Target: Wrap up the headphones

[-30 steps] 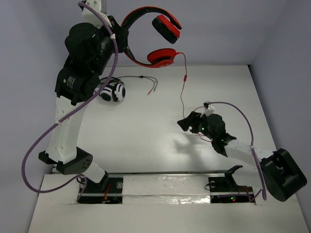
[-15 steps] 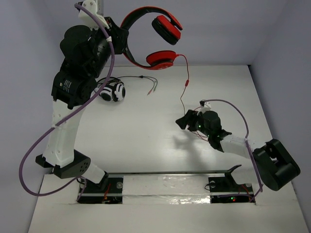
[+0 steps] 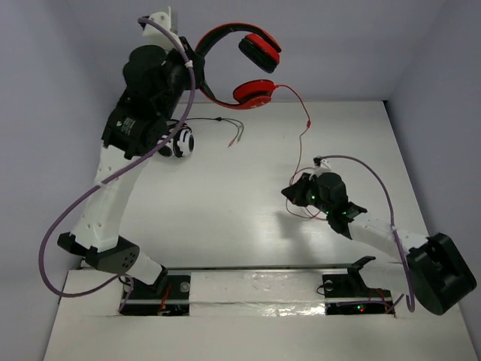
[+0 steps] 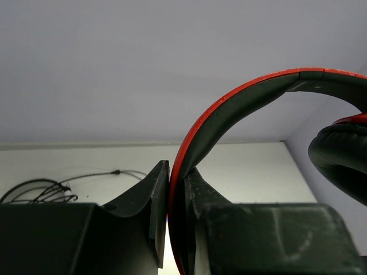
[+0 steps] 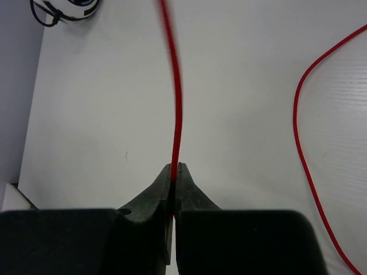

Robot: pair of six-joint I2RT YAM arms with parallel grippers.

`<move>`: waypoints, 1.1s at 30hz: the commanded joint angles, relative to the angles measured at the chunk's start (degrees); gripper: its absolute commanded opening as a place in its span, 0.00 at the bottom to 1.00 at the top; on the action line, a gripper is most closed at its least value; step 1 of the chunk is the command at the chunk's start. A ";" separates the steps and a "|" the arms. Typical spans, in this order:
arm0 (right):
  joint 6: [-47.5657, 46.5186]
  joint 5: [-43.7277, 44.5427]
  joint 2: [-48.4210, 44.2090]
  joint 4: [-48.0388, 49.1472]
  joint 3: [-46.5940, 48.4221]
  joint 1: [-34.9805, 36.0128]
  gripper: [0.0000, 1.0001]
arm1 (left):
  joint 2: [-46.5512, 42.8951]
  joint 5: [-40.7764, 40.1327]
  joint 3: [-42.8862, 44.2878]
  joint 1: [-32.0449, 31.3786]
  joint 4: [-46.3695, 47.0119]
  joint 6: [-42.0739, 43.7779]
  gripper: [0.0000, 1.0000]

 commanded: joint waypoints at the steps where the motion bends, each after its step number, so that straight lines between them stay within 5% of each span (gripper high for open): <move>1: -0.73 2.82 -5.39 -12.44 4.48 0.56 0.00 | 1.94 -3.74 -7.66 0.34 8.40 -2.04 0.00; 6: -4.41 9.31 -8.13 -30.18 12.13 1.09 0.00 | 7.49 -2.97 -13.05 2.44 10.43 -3.18 0.00; 12: -5.30 11.52 -0.95 -35.58 19.34 2.23 0.00 | 11.27 1.96 -17.96 4.99 11.66 -5.03 0.00; 23: -10.05 14.24 7.51 -47.88 36.38 25.06 0.00 | 12.24 4.16 -32.29 4.99 22.38 -10.39 0.00; 33: -16.55 18.02 9.18 -60.88 54.49 27.98 0.00 | 8.73 9.17 -46.79 -3.09 34.94 -6.88 0.00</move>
